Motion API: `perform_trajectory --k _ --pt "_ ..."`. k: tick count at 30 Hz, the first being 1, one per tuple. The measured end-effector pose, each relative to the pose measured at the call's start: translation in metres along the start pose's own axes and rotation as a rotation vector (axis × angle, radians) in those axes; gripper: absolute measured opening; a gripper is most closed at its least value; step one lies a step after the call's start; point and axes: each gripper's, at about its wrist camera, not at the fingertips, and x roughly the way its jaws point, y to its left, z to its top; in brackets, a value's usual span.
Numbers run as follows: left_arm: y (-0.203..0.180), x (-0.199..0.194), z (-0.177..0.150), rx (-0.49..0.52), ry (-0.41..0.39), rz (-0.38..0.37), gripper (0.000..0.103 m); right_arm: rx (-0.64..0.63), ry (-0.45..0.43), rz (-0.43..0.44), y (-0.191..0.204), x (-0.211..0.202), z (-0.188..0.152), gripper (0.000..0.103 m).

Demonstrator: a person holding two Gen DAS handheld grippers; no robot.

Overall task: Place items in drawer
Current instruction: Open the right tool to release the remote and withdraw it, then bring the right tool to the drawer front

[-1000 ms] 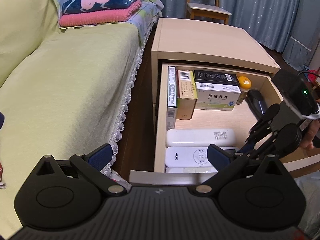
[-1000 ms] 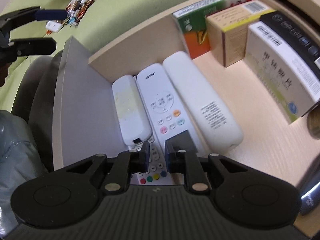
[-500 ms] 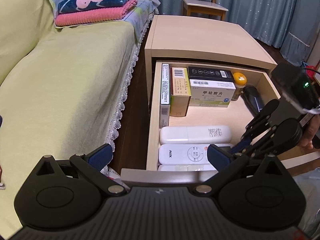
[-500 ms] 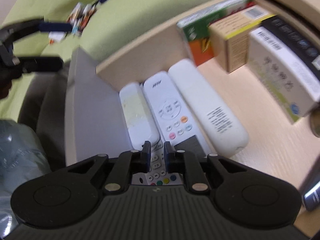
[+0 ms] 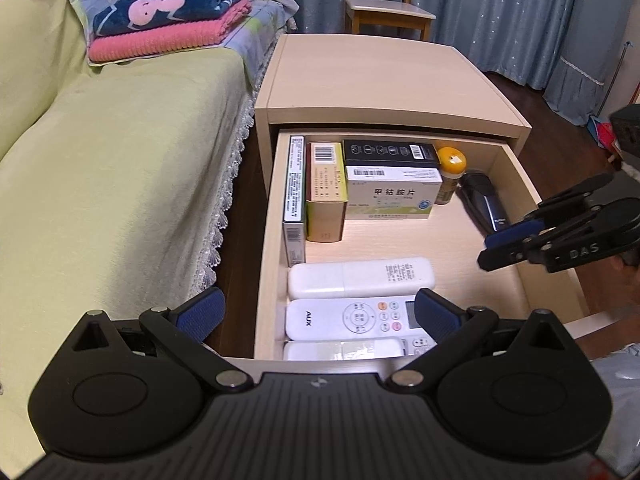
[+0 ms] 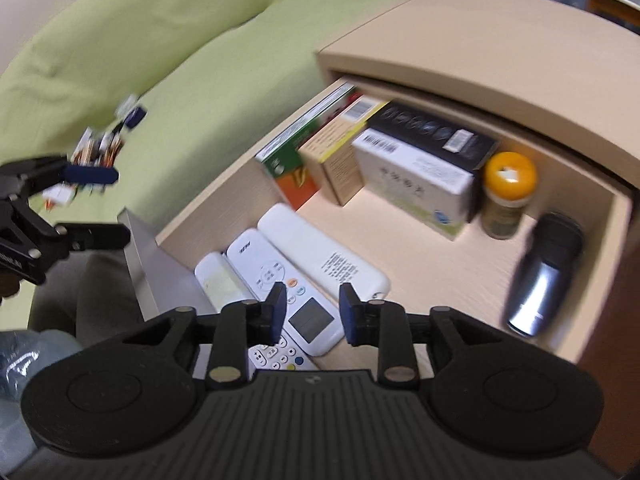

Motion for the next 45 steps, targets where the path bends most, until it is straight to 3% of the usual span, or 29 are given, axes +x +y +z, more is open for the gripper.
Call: perform_trajectory --k 4,9,14,20,24,30,35,45 --pt "-0.006 -0.004 0.001 -0.006 -0.003 -0.003 0.101 0.028 -0.046 -0.04 0.005 -0.018 -0.011 0.042" --pt "-0.014 -0.006 0.001 -0.007 -0.001 0.007 0.101 0.053 -0.089 -0.078 0.008 -0.038 -0.024 0.044" --pt "-0.019 -0.005 0.002 -0.012 0.022 0.027 0.101 0.067 -0.15 -0.115 0.011 -0.059 -0.038 0.053" --pt "-0.014 -0.011 -0.001 -0.02 0.023 -0.029 0.101 0.089 -0.265 -0.164 0.015 -0.088 -0.061 0.056" --pt "-0.006 -0.02 -0.01 0.02 0.004 -0.032 0.101 0.066 -0.305 -0.224 0.02 -0.103 -0.081 0.063" --pt "0.002 -0.031 -0.029 0.142 -0.015 -0.012 0.101 0.044 -0.278 -0.26 0.021 -0.122 -0.11 0.07" --pt "0.009 -0.026 -0.042 0.227 0.004 -0.019 0.101 0.043 -0.213 -0.24 0.013 -0.131 -0.133 0.07" --pt "0.04 0.008 -0.052 0.178 0.085 -0.039 0.098 0.061 -0.084 -0.26 0.003 -0.108 -0.153 0.069"
